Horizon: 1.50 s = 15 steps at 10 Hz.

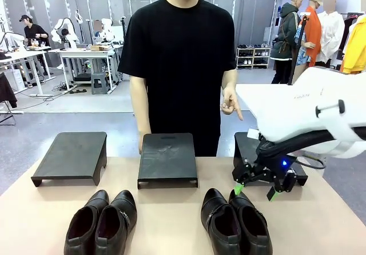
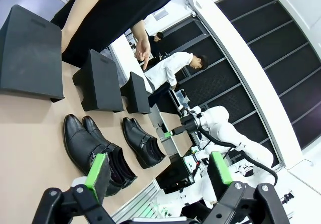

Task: Place the shoes on the stand as instructed by the person.
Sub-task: Pick up one pair of Shoes and place it on the Shoes Stand indicated by the person.

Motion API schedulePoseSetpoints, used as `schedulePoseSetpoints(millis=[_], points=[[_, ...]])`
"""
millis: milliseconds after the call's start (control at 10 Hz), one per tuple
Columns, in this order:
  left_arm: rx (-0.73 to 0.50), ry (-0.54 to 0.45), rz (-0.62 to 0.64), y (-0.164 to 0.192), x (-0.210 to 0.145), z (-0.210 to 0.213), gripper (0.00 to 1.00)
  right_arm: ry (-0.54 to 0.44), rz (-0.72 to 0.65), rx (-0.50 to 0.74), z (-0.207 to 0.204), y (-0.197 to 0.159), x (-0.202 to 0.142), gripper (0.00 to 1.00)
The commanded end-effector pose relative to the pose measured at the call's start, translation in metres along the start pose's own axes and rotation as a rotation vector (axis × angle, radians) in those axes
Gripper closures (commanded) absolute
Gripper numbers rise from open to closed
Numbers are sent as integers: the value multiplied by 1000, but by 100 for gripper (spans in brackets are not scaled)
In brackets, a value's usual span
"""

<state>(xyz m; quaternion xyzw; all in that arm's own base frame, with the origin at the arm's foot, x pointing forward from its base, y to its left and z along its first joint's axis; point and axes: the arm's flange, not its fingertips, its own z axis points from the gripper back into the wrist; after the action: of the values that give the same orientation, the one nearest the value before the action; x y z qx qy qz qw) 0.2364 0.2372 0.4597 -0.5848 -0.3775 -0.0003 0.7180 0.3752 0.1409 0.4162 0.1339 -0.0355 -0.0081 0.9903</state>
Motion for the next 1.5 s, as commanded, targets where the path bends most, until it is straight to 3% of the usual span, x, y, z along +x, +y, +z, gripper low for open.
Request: schedulePoseSetpoints(millis=[0,1100,1200,1300,1400], points=[[-13,4,-11,0,-1,2,0,4,-36,-35,-14,14,1,0],[-13,4,-11,0,-1,2,0,55,-27,-192,-90,41,-22,0],[-13,4,-11,0,-1,2,0,68,-21,-210,-96,41,-22,11],[-13,4,-11,0,-1,2,0,74,-9,-226,-98,40,-23,35],[-13,4,-11,0,-1,2,0,68,-1,-227,-99,42,-23,71]])
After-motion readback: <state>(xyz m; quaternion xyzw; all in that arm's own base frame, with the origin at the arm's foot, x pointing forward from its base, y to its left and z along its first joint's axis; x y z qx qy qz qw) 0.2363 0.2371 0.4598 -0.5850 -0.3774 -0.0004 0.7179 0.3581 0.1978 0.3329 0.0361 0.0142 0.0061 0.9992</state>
